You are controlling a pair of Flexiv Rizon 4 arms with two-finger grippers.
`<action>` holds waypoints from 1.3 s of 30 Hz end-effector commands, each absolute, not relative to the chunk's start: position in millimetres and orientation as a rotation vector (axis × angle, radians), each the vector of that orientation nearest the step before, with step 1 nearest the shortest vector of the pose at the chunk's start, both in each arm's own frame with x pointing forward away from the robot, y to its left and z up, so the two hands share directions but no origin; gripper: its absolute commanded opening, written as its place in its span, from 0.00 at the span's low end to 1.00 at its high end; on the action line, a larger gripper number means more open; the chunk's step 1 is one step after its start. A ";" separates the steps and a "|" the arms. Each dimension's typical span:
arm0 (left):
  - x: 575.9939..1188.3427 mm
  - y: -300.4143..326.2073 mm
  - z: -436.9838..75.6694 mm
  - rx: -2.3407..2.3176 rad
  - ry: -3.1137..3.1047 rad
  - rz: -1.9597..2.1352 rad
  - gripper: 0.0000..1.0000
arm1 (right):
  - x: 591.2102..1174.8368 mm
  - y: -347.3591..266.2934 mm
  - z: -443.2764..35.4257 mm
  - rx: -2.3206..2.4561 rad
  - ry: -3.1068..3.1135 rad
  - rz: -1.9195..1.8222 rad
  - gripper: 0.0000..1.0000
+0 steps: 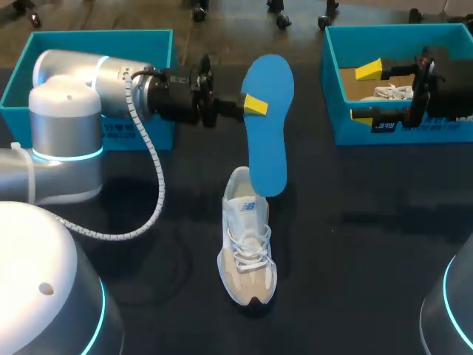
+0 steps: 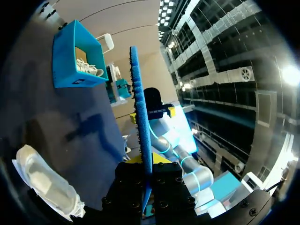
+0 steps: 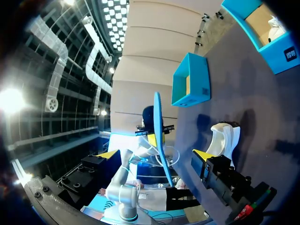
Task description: Take the shoe out of the shoebox, open the shoe tongue, remove and reinsert the insole, then place the shoe into the shoebox
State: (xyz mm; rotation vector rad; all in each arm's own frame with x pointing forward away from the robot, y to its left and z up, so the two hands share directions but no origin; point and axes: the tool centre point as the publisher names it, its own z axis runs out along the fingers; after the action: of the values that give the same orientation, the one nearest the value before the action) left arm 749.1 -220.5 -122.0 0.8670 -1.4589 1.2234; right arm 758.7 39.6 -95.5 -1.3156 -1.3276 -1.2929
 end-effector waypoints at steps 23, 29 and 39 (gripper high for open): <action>757.4 -228.9 -144.9 0.918 -1.345 1.225 0.00 | 749.8 57.2 -82.8 -1.642 -1.476 -1.220 1.00; 757.4 -228.9 -144.9 0.918 -1.345 1.225 0.00 | 746.5 73.9 -78.9 -1.765 -1.560 -1.168 1.00; 757.4 -228.9 -144.9 0.918 -1.345 1.225 0.00 | 746.2 92.6 -76.2 -2.110 -1.701 -0.925 1.00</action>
State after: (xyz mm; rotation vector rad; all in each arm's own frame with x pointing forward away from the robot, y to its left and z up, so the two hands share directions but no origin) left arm 757.3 -228.6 -144.7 0.9190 -1.3444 1.2256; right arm 747.9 86.5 -77.7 -1.8624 -1.5974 -1.1317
